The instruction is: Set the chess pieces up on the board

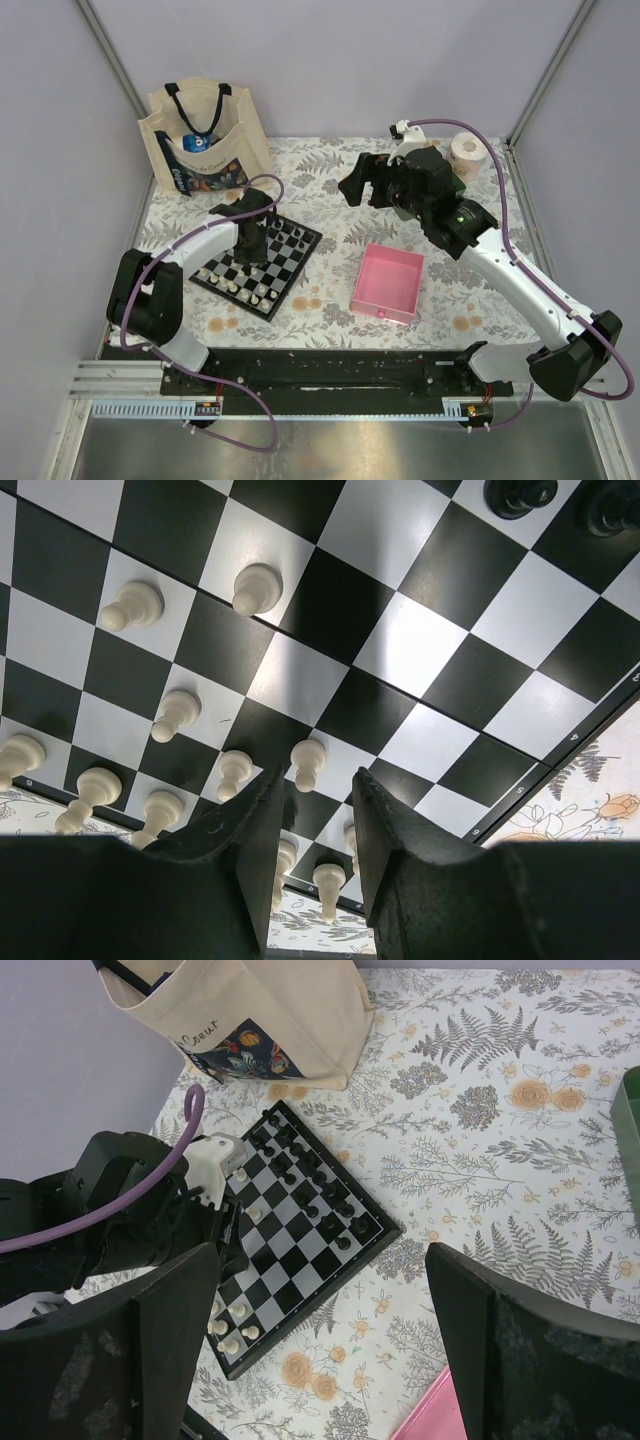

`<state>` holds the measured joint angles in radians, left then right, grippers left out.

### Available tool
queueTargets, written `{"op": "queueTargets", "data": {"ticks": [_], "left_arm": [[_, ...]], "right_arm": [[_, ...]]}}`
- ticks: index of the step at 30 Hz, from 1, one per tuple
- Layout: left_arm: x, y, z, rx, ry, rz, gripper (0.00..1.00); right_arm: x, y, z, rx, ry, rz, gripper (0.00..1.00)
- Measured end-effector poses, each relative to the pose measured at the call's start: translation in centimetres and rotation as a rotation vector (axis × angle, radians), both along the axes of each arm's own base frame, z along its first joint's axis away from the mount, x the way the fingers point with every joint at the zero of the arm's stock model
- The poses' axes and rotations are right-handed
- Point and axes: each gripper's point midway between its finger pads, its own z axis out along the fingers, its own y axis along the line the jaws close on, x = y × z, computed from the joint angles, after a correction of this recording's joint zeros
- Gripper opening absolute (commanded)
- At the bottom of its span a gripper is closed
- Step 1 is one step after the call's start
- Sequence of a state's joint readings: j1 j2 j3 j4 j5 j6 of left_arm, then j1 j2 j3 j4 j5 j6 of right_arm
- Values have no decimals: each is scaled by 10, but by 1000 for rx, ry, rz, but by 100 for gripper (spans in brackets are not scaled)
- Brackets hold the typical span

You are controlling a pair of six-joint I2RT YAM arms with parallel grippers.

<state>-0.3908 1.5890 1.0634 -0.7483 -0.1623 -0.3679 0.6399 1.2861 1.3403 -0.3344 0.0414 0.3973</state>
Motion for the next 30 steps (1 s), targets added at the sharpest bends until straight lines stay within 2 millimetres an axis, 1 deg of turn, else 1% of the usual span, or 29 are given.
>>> {"op": "queueTargets", "data": {"ticks": [8,14,17,19,27,28,30], "left_arm": [[-5,2,-7,3,15,9,37],[-5,2,-12,8,27,10,34],[-5,3,-14,10,32,13,32],[-5,3,-15,11,35,16,27],[-4,5,-15,9,34,29,22],[-4,5,-15,9,34,29,20],[-4,5,-15,9,34,30,19]], "right_arm": [[0,0,0,1,0,-1,93],[1,-1,0,1,1,-2,93],[1,-1,0,1,1,-4,93],[1,-1,0,2,1,-2,94],[1,-2,-2,0,4,-2,94],[1,-2,-2,0,5,-1,94],[1,-1,-3,-1,6,-1,93]]}}
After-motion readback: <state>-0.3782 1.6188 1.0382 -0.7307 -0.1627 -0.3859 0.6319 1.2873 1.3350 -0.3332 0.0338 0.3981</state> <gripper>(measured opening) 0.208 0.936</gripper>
